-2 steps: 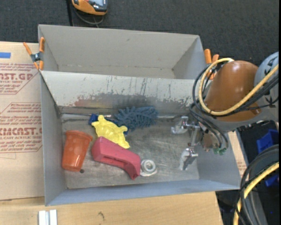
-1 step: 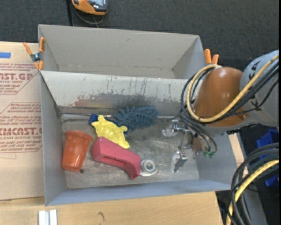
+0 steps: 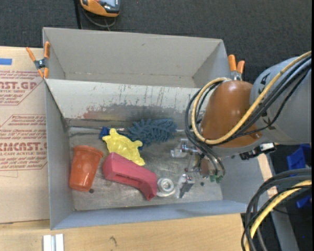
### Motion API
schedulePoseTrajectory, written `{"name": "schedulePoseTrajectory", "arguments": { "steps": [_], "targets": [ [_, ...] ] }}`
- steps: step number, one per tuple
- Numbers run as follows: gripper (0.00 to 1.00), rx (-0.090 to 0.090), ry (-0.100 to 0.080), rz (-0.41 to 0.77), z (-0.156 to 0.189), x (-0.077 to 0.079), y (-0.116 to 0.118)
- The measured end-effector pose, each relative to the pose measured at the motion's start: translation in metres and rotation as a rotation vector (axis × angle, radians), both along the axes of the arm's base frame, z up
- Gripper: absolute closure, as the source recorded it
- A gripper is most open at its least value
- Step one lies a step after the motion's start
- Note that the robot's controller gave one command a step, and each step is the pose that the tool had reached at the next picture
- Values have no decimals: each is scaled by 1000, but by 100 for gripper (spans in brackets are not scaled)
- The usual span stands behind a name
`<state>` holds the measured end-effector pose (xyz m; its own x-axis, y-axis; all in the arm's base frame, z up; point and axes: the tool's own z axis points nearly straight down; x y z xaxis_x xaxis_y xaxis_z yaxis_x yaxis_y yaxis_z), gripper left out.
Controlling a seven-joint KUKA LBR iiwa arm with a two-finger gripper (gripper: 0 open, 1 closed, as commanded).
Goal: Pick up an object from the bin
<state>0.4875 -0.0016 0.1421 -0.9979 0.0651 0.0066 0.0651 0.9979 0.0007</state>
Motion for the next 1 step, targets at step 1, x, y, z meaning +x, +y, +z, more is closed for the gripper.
{"name": "schedulePoseTrajectory", "arguments": {
  "steps": [1],
  "targets": [
    [0, -1, -8, 114, -14, 10, 52]
  ]
}}
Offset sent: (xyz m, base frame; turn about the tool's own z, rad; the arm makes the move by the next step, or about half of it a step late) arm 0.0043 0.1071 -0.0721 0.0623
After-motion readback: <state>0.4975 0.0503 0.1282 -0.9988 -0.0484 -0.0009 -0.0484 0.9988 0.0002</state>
